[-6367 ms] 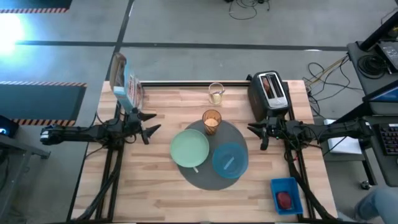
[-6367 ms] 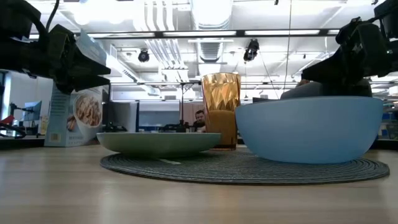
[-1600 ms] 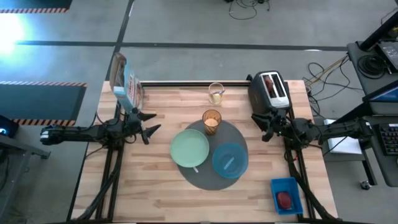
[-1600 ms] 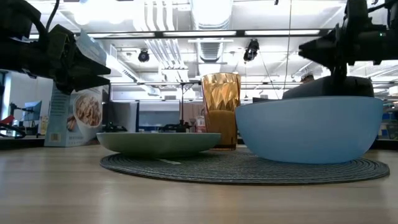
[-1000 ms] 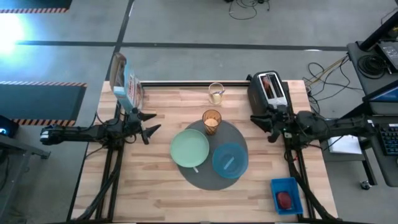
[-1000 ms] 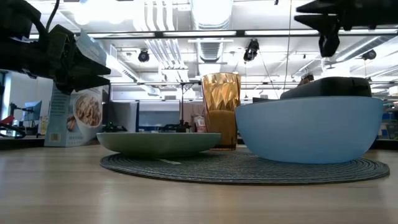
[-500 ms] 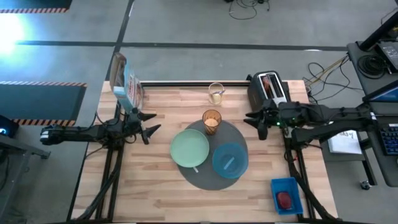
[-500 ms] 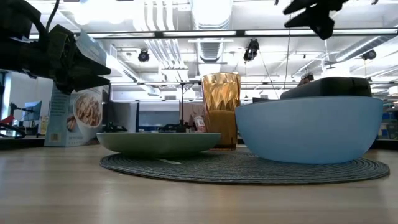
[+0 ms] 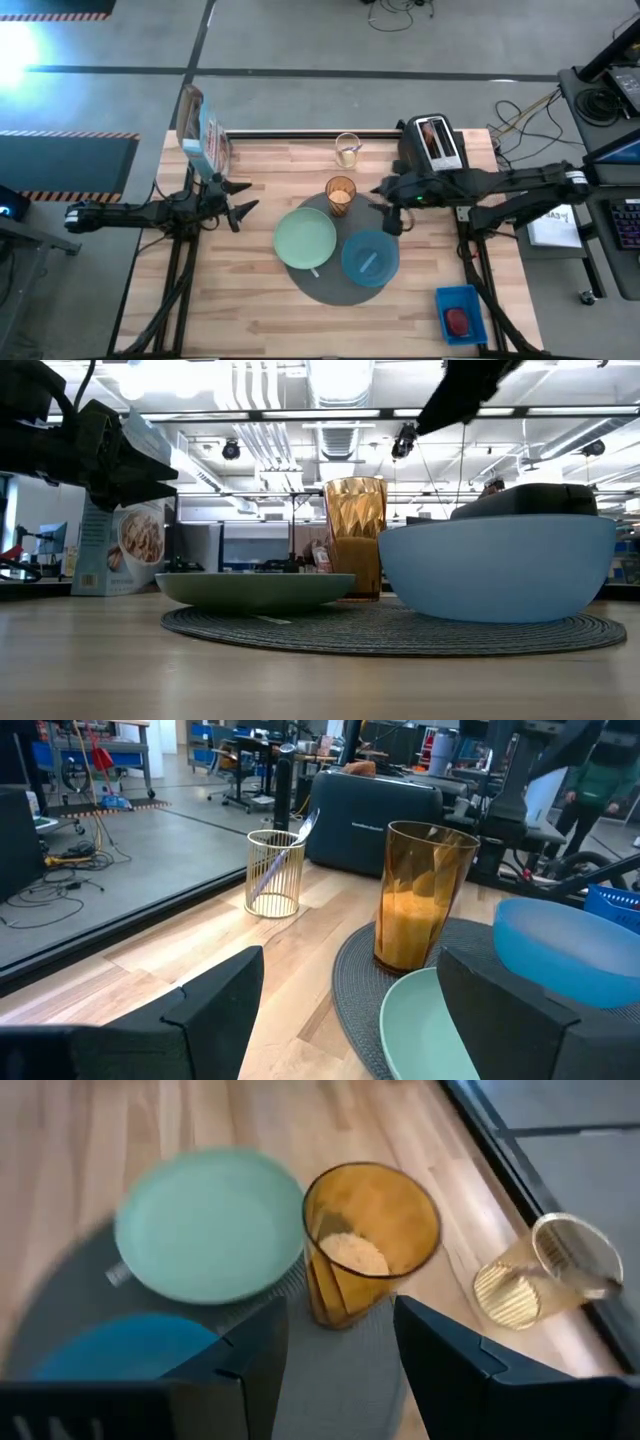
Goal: Arrange a breakfast setting
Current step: Move the brown cup of milk to the upper right of the table
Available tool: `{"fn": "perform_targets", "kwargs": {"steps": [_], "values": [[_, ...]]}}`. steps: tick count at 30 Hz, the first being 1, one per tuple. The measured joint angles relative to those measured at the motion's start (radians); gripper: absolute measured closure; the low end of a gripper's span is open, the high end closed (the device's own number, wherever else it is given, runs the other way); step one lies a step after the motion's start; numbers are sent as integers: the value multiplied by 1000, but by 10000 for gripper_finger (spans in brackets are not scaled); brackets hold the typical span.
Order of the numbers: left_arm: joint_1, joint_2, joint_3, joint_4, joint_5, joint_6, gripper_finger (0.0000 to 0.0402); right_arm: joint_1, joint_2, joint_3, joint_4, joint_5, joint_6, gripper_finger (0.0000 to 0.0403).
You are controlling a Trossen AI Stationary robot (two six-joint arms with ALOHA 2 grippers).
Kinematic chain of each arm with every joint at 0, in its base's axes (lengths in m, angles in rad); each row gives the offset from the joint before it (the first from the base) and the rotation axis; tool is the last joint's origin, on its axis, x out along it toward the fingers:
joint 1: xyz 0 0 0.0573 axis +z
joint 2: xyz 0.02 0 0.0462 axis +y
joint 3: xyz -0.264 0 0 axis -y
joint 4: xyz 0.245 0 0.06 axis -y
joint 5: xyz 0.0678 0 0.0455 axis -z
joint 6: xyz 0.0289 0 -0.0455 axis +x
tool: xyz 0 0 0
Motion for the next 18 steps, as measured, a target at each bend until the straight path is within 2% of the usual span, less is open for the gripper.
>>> {"fn": "perform_targets", "kwargs": {"steps": [8, 18], "values": [[0, 0, 0, 0, 0, 0, 119, 1, 189, 206, -208, 10, -224, 250], [0, 0, 0, 0, 0, 0, 119, 1, 362, 325, -300, 34, -373, 229]]}}
